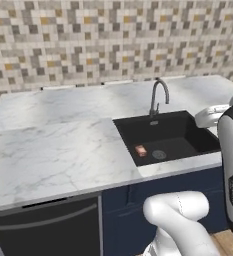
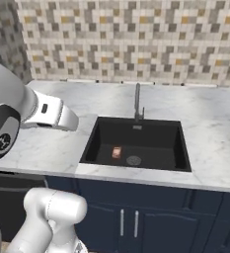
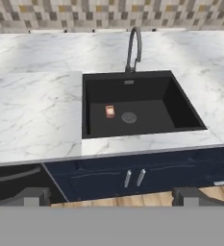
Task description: Pick up the bar soap and dish brush from the sink, and place them back in the cabinet, and close the cabinet doors.
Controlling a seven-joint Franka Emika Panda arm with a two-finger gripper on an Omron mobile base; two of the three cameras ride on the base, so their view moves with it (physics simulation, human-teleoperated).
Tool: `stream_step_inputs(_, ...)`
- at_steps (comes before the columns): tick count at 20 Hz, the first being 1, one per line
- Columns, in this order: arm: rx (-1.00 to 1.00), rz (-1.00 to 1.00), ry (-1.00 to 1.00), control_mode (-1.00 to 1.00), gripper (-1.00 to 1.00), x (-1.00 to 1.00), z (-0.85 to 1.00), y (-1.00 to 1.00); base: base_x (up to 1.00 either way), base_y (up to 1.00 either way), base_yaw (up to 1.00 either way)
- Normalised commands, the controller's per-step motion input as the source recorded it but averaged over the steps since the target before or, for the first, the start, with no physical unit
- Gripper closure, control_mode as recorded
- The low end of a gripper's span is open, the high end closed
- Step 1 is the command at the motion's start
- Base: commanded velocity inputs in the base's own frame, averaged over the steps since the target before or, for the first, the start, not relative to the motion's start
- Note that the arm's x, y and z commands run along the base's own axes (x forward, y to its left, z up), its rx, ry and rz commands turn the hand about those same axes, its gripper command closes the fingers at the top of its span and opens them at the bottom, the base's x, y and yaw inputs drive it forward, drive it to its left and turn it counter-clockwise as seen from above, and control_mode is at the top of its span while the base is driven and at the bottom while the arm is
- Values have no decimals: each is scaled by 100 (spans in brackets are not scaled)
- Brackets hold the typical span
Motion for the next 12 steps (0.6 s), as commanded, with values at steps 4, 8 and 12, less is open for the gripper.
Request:
stream_step_inputs(4,0,0,0,100,-100,0,0,0,45,-28,1)
stream_step_inputs(8,0,0,0,100,-100,0,0,0,31,-39,6)
stream_step_inputs(12,0,0,0,100,-100,0,0,0,23,-29,6)
